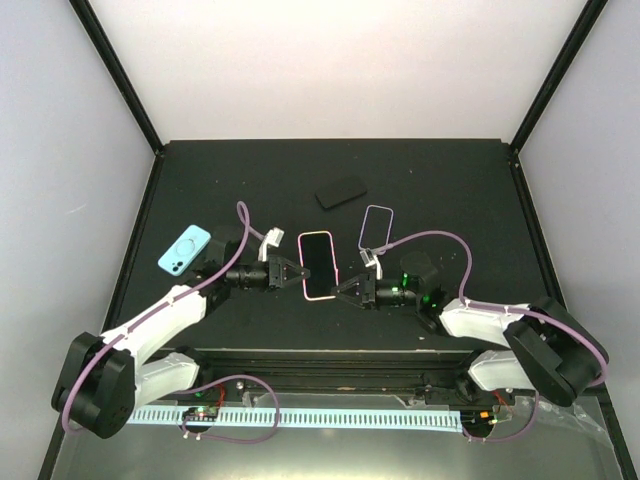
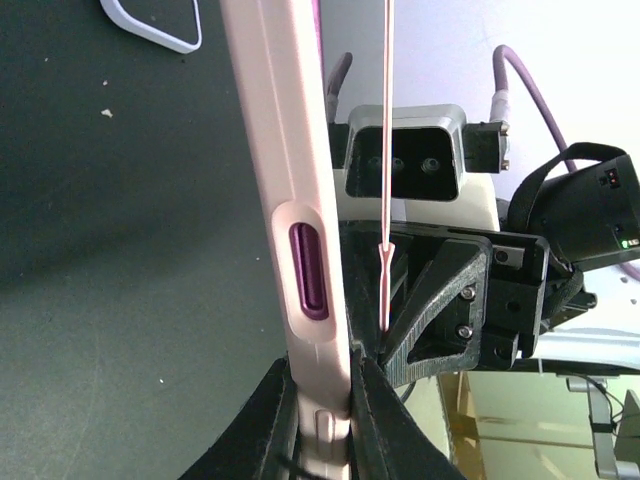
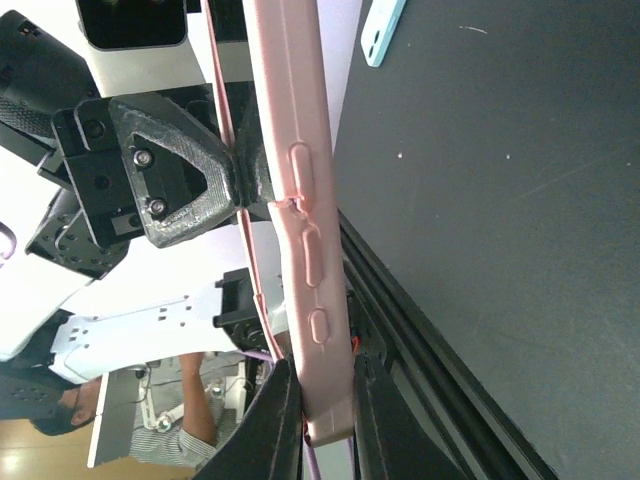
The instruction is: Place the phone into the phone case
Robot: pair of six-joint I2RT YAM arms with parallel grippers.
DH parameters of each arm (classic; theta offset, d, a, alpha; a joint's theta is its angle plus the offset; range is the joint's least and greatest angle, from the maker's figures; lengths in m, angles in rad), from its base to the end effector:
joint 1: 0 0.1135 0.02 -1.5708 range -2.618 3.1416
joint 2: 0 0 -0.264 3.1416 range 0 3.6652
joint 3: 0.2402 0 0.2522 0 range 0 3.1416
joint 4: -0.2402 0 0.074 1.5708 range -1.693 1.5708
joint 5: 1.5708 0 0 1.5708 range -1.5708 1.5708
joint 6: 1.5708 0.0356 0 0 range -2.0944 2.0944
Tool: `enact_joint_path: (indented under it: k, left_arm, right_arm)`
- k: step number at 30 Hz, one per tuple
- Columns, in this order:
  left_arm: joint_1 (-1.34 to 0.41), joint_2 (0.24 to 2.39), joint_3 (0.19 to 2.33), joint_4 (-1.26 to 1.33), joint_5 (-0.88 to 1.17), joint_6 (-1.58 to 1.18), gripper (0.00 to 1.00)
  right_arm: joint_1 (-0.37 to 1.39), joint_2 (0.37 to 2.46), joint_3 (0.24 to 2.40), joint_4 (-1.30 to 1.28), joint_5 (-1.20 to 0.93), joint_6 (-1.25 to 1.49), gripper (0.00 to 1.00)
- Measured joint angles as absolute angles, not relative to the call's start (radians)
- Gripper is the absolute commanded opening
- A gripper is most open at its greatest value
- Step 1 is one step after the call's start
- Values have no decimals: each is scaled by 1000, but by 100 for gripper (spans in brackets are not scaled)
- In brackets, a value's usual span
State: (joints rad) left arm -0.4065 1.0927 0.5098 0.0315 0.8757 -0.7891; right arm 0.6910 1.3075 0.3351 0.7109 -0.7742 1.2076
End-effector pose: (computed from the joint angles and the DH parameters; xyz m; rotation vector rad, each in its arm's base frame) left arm 0.1899 -0.1115 0.2124 0.1511 2.3337 -1.5873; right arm 0.1652 0.1689 0.1741 -0.1032 2.2933 1.8872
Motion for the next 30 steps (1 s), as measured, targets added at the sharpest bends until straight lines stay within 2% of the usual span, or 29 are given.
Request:
enact_joint_path:
  k: [6, 9, 12, 15, 24, 27, 30]
  left_arm:
    - [-412, 1086, 507, 21, 878, -782, 2]
    - [-411, 1082, 494, -5, 864, -780, 1]
    - [-410, 1082, 481, -21, 860, -781, 2]
    - [-410, 1082, 471, -21, 860, -788, 2]
    - [-410, 1193, 469, 0, 859, -794, 1]
    - [-410, 1278, 472, 0, 852, -789, 2]
    - [-410, 1367, 501, -12, 840, -780, 2]
  right_arm:
    - [696, 1254, 364, 545, -729, 1116, 40]
    - [693, 1180, 383, 427, -669, 1039, 48]
    - [693, 1134, 422, 335, -622, 980, 48]
    - [693, 1125, 451, 275, -588, 934, 44]
    - [693, 1198, 454, 235, -580, 892, 42]
    - [693, 1214, 463, 210, -554, 867, 43]
    - [693, 1222, 476, 176, -522, 839, 49]
